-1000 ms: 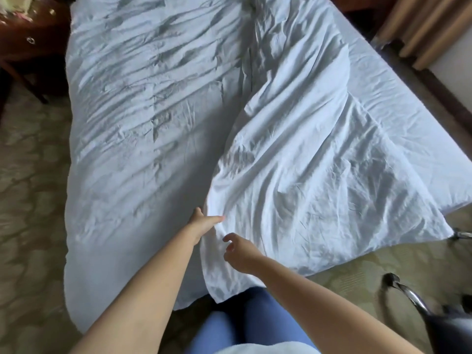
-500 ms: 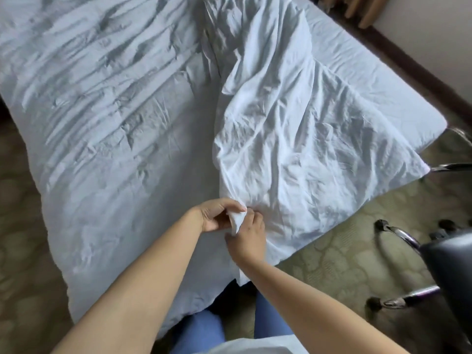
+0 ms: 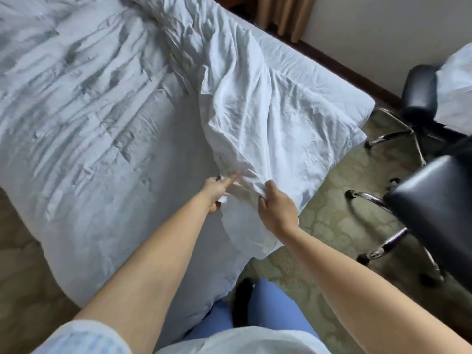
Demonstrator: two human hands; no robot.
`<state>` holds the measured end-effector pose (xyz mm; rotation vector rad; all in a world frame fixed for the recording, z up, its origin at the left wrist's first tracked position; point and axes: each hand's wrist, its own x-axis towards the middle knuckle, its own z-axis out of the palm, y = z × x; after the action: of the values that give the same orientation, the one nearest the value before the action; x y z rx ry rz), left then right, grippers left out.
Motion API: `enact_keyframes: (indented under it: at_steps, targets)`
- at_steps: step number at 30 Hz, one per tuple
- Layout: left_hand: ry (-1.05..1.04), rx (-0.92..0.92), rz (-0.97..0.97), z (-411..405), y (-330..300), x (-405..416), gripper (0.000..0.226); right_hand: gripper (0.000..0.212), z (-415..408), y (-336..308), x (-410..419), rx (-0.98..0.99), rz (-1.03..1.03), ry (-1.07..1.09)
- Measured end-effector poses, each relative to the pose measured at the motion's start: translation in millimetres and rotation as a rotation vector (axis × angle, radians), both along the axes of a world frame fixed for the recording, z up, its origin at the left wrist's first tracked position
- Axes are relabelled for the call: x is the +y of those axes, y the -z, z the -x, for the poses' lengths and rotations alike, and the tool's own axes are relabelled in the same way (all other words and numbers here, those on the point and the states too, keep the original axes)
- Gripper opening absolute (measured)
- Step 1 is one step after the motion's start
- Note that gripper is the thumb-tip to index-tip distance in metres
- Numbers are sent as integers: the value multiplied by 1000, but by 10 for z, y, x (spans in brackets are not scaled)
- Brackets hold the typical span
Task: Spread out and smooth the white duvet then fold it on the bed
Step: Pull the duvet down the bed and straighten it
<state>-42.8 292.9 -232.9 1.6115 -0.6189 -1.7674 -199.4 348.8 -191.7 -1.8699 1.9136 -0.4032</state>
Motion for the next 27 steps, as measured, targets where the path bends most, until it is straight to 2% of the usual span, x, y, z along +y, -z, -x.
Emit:
enact_keyframes:
  at_steps: [2,5,8,12,15,17,20,22,23,24,27]
  targets:
    - [-46,-22,16,-55,72,23,68,17,1,-87,-10,-13,26,11]
    - [-134,-56,-69,-162,124,149,62,20,-171,-159,47,-86,61,-22]
    - [-230,34,-95,-260,129,351,43,26,-387,-152,170,-162,99,-68]
    - [-320,296,-224,-439,310,501,56,32,-494,57,379,-100,-26,-174]
    - [-228,350,-245,-392,272,465,67,44,-563,226,522,3,-232,-322]
    - [-146,277,-209,-264,193,425,57,56,-563,284,590,50,-315,-374]
    - [-194,32,-150,-87,135,310,17,60,-455,244,530,118,-248,-385]
    - [-178,47,-108,14,-2,202,5,61,-343,263,452,112,66,-331]
    - [-157,86,-92,49,-68,144,3,65,-288,268,428,101,158,-262]
    - [-132,133,-82,83,-134,88,7,73,-240,276,409,95,172,-166]
    - [-55,260,-78,198,-309,-14,28,104,-188,248,365,48,-142,21]
